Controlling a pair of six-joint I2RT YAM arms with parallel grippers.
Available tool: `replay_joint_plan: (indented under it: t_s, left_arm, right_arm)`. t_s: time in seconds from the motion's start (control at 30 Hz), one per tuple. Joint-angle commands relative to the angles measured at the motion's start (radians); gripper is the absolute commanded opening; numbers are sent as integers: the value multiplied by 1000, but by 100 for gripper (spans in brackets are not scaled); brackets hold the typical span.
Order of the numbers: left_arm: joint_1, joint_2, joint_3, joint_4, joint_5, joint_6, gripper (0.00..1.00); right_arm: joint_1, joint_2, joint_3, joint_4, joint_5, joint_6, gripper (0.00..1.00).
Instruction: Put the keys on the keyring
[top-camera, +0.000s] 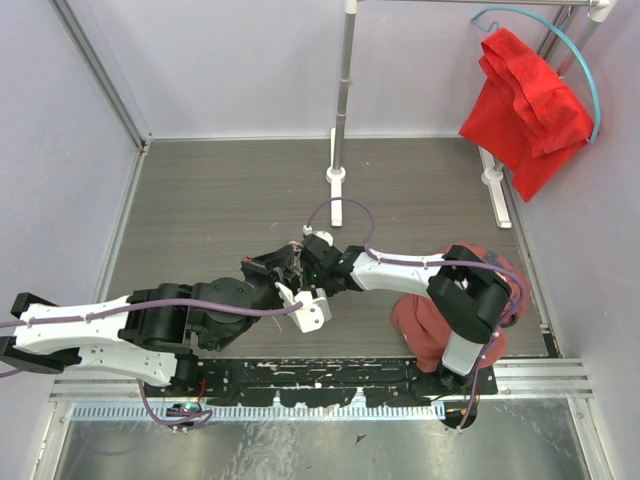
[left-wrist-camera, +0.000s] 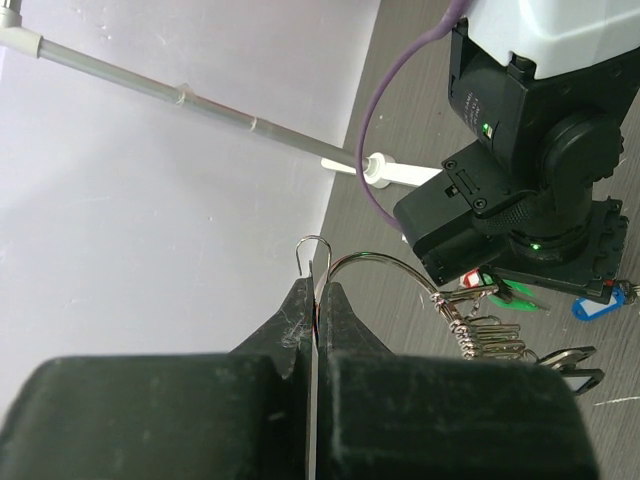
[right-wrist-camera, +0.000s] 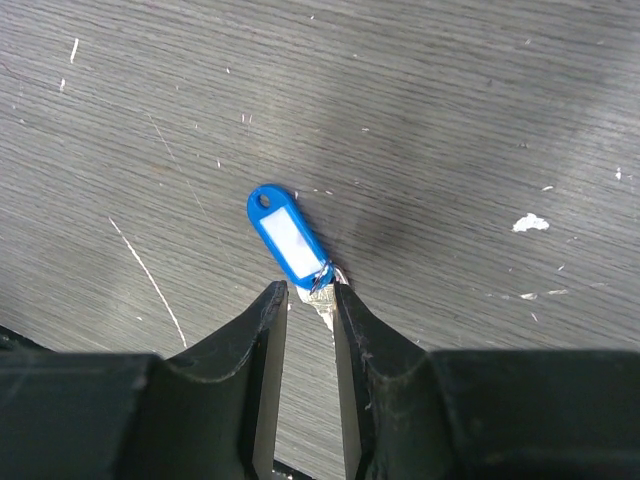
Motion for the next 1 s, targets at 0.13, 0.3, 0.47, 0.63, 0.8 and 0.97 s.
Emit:
replay_joint_plan:
  t_s: [0.13, 0.3, 0.47, 0.63, 0.8, 0.97]
  left_arm:
    - [-4, -4, -3, 54, -22, 21, 0]
    - [-3, -3, -7, 55, -23, 22, 0]
    - [-4, -3, -13, 56, -25, 26, 0]
    - [-3, -4, -16, 55, -29, 28, 0]
    - [-4, -4, -18, 53, -32, 27, 0]
    - [-3, -4, -15, 49, -35, 28, 0]
  right_arm:
    - [10, -4, 24, 4, 7, -6, 27]
    - [12, 2, 27, 5, 8, -8, 20]
    - [13, 11, 32, 0, 4, -10, 23]
    - [18, 24, 36, 1, 1, -12, 23]
    - [21, 26, 39, 1, 3, -13, 18]
    - [32, -12, 59, -33, 51, -31, 3]
